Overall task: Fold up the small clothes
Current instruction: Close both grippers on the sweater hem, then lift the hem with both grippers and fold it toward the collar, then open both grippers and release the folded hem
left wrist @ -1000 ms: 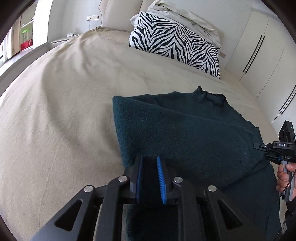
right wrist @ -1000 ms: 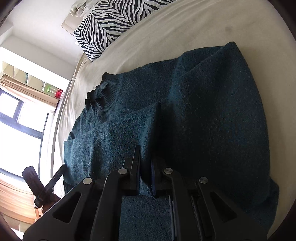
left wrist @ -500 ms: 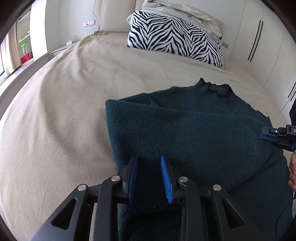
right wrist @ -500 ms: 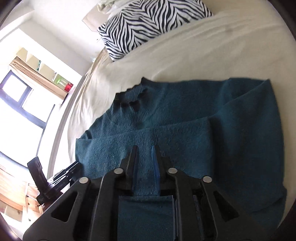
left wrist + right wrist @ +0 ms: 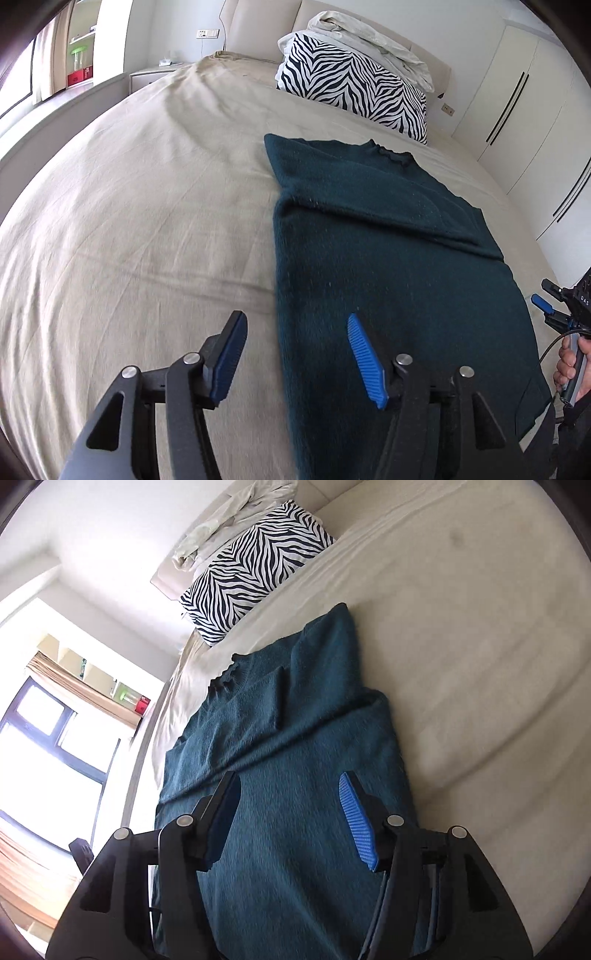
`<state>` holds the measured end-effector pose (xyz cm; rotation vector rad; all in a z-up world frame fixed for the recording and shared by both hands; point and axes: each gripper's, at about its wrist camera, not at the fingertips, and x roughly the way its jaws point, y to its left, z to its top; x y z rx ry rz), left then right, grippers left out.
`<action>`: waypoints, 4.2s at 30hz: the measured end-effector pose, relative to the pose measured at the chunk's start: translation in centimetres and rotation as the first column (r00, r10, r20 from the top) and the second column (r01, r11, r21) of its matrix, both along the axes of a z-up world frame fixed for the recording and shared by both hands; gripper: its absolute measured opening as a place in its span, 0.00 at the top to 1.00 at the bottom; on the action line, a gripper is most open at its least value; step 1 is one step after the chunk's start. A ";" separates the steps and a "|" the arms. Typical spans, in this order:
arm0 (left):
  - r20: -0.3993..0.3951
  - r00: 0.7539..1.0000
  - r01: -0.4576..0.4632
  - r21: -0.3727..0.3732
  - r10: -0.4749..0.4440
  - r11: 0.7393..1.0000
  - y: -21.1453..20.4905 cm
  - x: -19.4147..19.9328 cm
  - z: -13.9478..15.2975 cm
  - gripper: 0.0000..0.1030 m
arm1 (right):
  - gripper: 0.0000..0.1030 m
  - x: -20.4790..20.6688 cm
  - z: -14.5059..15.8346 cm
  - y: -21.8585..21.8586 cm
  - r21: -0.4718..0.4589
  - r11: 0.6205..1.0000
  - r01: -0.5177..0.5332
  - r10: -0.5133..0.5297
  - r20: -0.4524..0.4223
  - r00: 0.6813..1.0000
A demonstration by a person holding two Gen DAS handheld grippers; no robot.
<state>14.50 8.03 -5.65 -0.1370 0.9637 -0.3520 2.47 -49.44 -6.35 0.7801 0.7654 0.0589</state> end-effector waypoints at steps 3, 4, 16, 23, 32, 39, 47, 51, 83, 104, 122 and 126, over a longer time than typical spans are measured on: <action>-0.071 0.997 -0.011 -0.053 0.008 0.999 0.5 -4.0 -0.9 0.41 | 0.47 -6.2 0.5 0.3 -0.053 0.999 0.008 -0.010 -0.028 1.000; -0.093 0.996 -0.005 -0.059 -0.001 0.998 0.5 -5.2 -1.3 0.41 | 0.47 -8.3 0.3 0.1 -0.060 0.998 0.019 -0.021 -0.042 0.999; -0.186 0.982 0.014 -0.072 -0.027 0.997 0.5 -12.8 -2.6 0.37 | 0.47 -20.6 -2.7 -1.0 -0.093 0.995 0.021 -0.037 -0.173 0.984; -0.214 0.976 0.020 -0.089 -0.038 0.996 1.2 -13.9 -2.6 0.38 | 0.47 -20.7 -3.0 0.3 0.004 1.000 -0.026 0.026 -0.206 0.978; -0.238 0.971 -0.013 -0.087 -0.008 0.996 2.5 -14.0 -2.9 0.65 | 0.72 -20.0 -4.3 -0.1 0.119 0.993 0.007 0.020 -0.225 0.974; -0.264 0.964 -0.023 -0.120 -0.009 0.993 3.4 -13.7 -3.0 0.92 | 0.93 -20.3 -4.9 0.1 0.129 0.992 0.009 0.022 -0.240 0.971; -0.255 0.966 -0.026 -0.257 -0.042 0.966 4.1 -13.5 -1.3 0.93 | 0.94 -20.7 -3.3 0.3 0.127 0.992 -0.004 0.031 -0.212 0.977; -0.226 0.974 -0.063 -0.384 -0.028 0.921 5.3 -12.9 0.5 0.93 | 0.94 -20.4 -1.7 -0.3 0.179 0.984 0.001 0.026 -0.147 0.989; -0.206 0.974 -0.217 -0.736 0.093 0.641 6.7 3.1 4.6 0.93 | 0.94 -2.3 6.2 -5.8 0.215 0.973 0.089 -0.107 0.077 0.991; -0.251 0.957 -0.280 -0.672 0.145 0.686 2.4 20.4 2.5 0.93 | 0.94 15.1 2.5 -8.8 0.107 0.982 0.154 -0.156 0.010 0.988; -0.243 0.953 -0.288 -0.549 0.180 0.785 1.9 20.6 -1.3 0.44 | 0.58 20.1 -1.9 -9.6 -0.006 0.984 0.179 -0.179 -0.111 0.978; -0.206 0.968 -0.232 -0.517 0.143 0.824 1.4 17.7 -0.9 0.44 | 0.52 17.1 0.0 -9.3 -0.054 0.981 0.189 -0.192 -0.077 0.978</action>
